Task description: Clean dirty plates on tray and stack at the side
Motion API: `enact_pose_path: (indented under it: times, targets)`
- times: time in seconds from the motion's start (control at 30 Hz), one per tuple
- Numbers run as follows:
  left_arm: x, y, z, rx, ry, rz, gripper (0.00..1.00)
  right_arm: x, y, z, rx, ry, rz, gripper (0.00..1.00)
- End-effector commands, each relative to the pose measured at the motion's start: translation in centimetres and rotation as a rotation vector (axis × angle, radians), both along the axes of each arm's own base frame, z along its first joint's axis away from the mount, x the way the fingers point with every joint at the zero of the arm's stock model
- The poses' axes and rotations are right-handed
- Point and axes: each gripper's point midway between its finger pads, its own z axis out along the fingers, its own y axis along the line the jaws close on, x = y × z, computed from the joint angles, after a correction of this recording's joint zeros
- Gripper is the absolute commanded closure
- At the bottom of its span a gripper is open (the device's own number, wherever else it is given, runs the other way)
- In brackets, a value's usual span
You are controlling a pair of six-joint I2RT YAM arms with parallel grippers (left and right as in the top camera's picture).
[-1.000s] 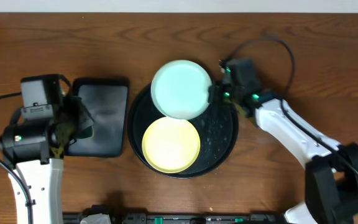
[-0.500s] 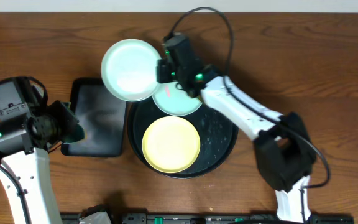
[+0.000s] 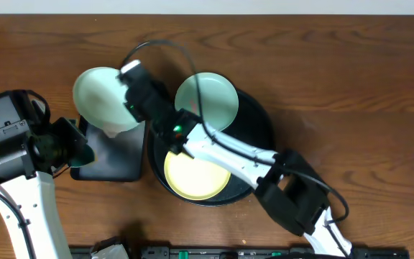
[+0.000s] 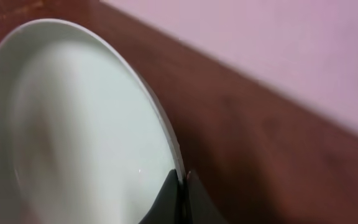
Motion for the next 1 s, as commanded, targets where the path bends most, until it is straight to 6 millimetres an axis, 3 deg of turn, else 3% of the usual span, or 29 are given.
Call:
enact_pose_path:
  times: [0.0,0.2,0.47,0.6,0.83,0.97]
  targets:
    - [0.0,-0.1,0.1,-0.006,-0.005,-0.01,0.93,0.2,-0.1,3.7,-0.222,-0.262,-0.004,0.99]
    - [0.0,-0.1,0.1,-0.006,-0.005,-0.01,0.92,-0.7,1.3,7.8,-0.264,-0.468,0.001,0.99]
    - [0.0,-0.1,0.1,-0.006,-0.005,-0.01,0.93,-0.5,1.1,10.0,-0.23,-0.538,-0.033,0.99]
    - [0.0,-0.1,0.1,-0.004,-0.005,-0.013,0.93,0.3,-0.2,10.0,-0.12,-0.47,-0.128,0.99]
    - [0.0,-0.1,0.1,-0.004,-0.005,-0.013,0.93,2.1,-2.1,8.0,0.027,-0.312,-0.224,0.99]
    - [0.0,-0.1,0.1,0.0,-0.005,-0.02,0.93,2.9,-3.2,5.5,0.077,-0.184,-0.266,0.99]
